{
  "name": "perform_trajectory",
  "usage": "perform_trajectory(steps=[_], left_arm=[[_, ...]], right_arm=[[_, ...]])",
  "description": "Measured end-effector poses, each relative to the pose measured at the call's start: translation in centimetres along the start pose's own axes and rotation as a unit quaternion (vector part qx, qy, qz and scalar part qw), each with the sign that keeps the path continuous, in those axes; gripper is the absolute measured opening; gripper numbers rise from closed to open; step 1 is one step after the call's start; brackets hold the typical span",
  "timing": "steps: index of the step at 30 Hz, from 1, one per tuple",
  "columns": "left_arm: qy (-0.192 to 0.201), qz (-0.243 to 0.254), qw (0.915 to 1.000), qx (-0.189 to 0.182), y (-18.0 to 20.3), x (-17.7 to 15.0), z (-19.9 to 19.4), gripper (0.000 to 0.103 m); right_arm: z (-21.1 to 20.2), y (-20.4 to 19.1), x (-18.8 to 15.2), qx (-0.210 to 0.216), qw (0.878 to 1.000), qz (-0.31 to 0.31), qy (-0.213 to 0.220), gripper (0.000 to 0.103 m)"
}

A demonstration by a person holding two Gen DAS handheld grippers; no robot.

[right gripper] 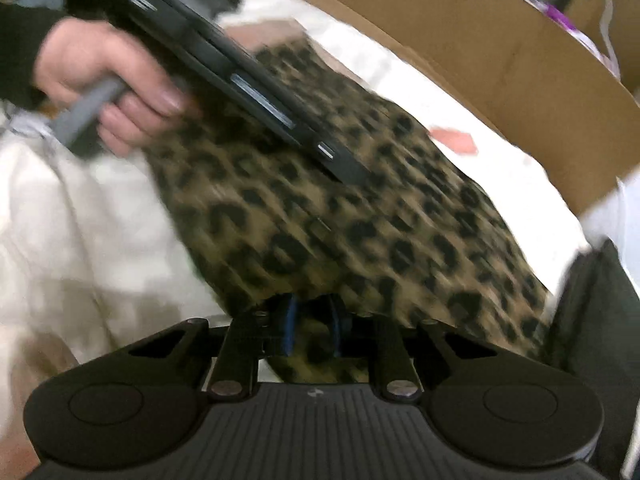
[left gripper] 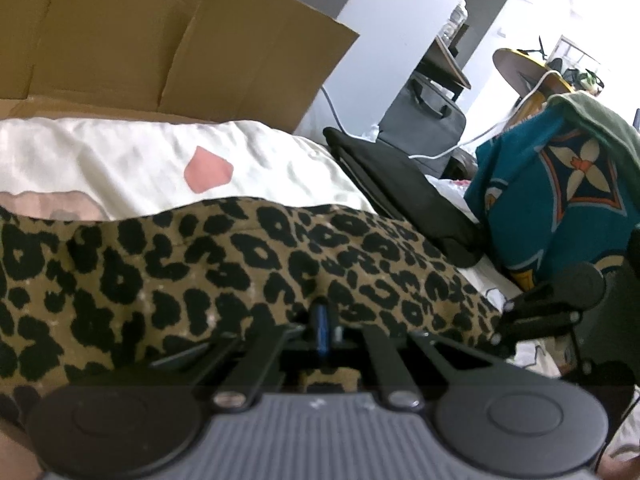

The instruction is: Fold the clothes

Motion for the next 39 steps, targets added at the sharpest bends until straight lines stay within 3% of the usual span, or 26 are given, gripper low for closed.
perform_trajectory(steps=[10,14,17,20,23,27,32,39], left_arm=[[-0.001,0.005,1.0000,0.000,0.1,0.0,-0.1,0.003],[-0.008,0.015,0.9998,0.007,0.3,0.3,0.0,0.003],[-0.019,0.031,0.9988,0.033,1.0,1.1,-0.5,0.003],[-0.009,0.042,0.9973,0.060,1.7,2.0,-2.1,0.025],[0.010,0.019,0.9967,0.078,1.8,3.2,-4.8,0.026],[0.043,-0.035,0.9914,0.119,1.4,4.8,-9.6,0.028],[0.028,-0.050,0.9854,0.160,2.6,4.5,-14.2,0.033],[0.005,-0.079,0.9760,0.203,4.2,3.1,-17.9,0.034]], right_arm=[[-0.8,6.0,-6.0,-0.056,0.995,0.057,-0.053,0.019],[-0.9,8.1,-7.3,-0.070,0.988,0.110,-0.081,0.017],[-1.3,9.6,-8.0,-0.057,0.978,0.179,-0.091,0.017],[-2.7,10.9,-7.7,-0.052,0.963,0.251,-0.080,0.018],[-4.5,12.2,-7.0,-0.033,0.941,0.334,-0.053,0.019],[-6.0,12.9,-6.0,0.004,0.894,0.447,-0.011,0.027],[-6.0,10.9,-5.8,0.058,0.849,0.526,-0.001,0.037],[-4.9,9.6,-5.6,0.079,0.833,0.547,-0.003,0.041]])
Point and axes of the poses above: each gripper's, at about its wrist camera, not at the fingertips, and z roughly the way its jaws point, y to its right, x to its top, the point moved 7 cm from there along z, roughly the way its jaws point, and after that the axes turned 5 degrees about -x, right-handed, at the moved point
